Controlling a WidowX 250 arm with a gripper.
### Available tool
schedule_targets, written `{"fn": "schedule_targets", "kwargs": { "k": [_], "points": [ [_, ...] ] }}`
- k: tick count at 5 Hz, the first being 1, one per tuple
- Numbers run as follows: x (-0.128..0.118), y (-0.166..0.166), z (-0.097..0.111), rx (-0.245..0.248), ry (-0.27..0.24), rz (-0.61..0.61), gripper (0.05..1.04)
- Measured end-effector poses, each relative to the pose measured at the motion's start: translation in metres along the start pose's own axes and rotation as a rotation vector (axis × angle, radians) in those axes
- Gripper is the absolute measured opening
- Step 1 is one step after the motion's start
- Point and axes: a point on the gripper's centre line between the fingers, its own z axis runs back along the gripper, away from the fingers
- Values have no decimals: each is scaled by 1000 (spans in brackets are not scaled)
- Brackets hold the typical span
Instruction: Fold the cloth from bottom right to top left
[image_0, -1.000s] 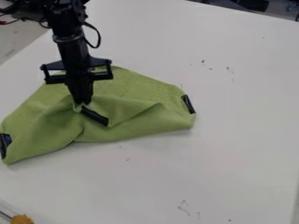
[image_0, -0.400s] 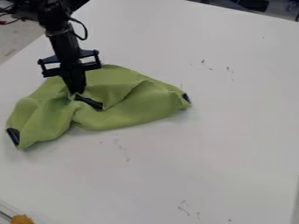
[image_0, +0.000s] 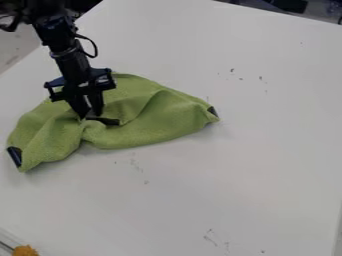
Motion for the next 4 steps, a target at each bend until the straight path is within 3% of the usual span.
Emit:
{"fn": "schedule_targets", "kwargs": {
  "k": [1,2,3,4],
  "points": [
    [-12,5,5,45,9,18,776],
    [-17,-3,23,86,-41,-7,996],
    [-26,-12,45,146,-103,-46,1003],
    [-41,-23,54,192,-201,-112,1000]
  ]
}}
